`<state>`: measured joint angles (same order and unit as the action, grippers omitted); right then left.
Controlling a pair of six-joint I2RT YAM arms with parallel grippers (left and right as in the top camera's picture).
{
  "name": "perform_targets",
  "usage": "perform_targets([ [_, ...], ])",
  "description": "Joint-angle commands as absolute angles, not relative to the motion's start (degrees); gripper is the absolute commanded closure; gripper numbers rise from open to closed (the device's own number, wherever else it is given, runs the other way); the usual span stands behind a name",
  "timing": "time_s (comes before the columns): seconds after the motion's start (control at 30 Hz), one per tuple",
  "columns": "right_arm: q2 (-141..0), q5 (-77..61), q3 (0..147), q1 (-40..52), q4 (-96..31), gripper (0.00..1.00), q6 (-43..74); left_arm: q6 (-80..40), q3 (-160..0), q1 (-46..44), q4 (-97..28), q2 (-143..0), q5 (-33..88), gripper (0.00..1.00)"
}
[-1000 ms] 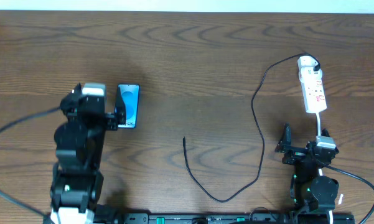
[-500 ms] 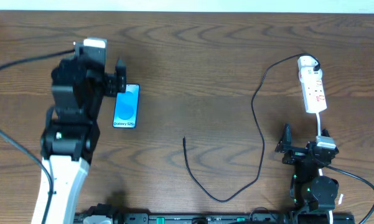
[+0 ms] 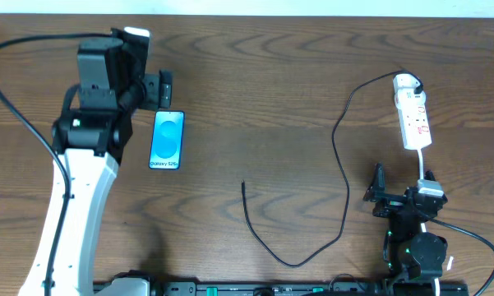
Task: Plug charger to phone and switch on socket
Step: 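Open the left gripper and move it forward over the phone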
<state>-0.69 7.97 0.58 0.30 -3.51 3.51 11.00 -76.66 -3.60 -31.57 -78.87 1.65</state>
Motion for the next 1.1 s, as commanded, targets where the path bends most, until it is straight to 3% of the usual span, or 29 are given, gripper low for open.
perform_targets([
  [0.0, -0.3, 8.4, 0.3, 0.8, -3.5, 0.01, 4.3, 11.9, -81.3, -3.6, -33.8, -82.2, 2.5, 0.08],
  [0.47, -0.3, 8.4, 0.3, 0.8, -3.5, 0.01, 4.2, 11.3, -91.9, -3.6, -46.0, -93.6, 2.5, 0.08],
  [1.07, -0.3, 8.4, 0.3, 0.8, -3.5, 0.01, 4.3, 9.1, -91.9, -0.2, -50.7, -101.5, 8.8, 0.08],
])
